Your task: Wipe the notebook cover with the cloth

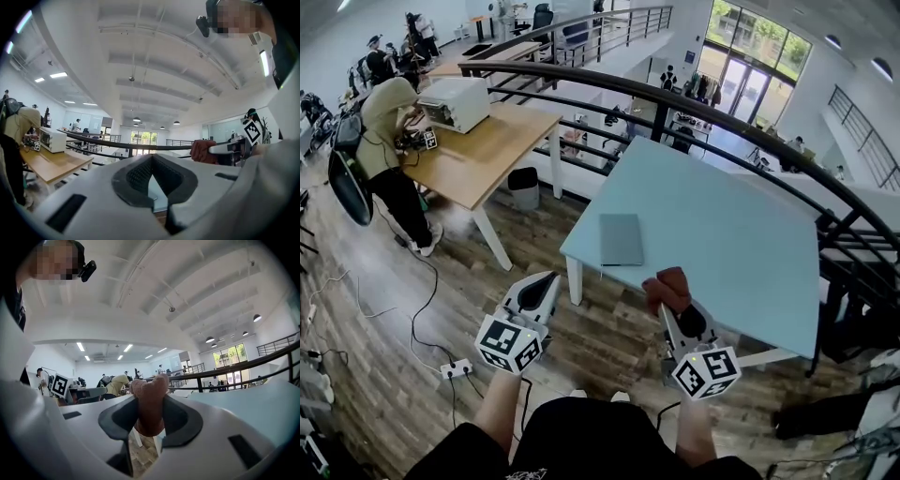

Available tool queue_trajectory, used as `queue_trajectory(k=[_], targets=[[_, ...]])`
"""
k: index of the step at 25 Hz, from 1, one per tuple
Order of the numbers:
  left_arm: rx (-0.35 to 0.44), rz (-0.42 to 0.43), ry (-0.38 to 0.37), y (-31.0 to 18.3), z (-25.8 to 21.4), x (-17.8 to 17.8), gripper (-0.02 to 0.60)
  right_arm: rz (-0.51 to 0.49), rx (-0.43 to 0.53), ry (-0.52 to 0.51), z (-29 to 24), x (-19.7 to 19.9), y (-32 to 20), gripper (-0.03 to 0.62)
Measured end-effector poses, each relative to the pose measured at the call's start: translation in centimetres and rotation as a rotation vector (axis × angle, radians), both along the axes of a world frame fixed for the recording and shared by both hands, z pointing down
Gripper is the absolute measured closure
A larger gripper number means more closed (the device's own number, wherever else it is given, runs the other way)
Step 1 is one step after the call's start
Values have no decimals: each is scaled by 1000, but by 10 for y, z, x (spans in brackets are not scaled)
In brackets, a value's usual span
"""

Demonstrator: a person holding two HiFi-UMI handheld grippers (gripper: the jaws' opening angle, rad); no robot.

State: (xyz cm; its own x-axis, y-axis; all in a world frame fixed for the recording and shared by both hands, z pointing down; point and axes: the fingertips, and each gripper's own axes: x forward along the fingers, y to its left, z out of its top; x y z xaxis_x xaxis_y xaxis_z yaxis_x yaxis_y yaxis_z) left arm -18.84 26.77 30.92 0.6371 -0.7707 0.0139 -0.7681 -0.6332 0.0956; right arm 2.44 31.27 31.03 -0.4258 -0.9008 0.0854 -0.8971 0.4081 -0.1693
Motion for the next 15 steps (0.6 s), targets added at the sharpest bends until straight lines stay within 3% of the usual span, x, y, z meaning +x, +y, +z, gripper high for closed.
queue_trajectory(k=[15], targets=[[-8,43,27,-10,12,-28,574,4,-16,0,11,-44,-4,468]])
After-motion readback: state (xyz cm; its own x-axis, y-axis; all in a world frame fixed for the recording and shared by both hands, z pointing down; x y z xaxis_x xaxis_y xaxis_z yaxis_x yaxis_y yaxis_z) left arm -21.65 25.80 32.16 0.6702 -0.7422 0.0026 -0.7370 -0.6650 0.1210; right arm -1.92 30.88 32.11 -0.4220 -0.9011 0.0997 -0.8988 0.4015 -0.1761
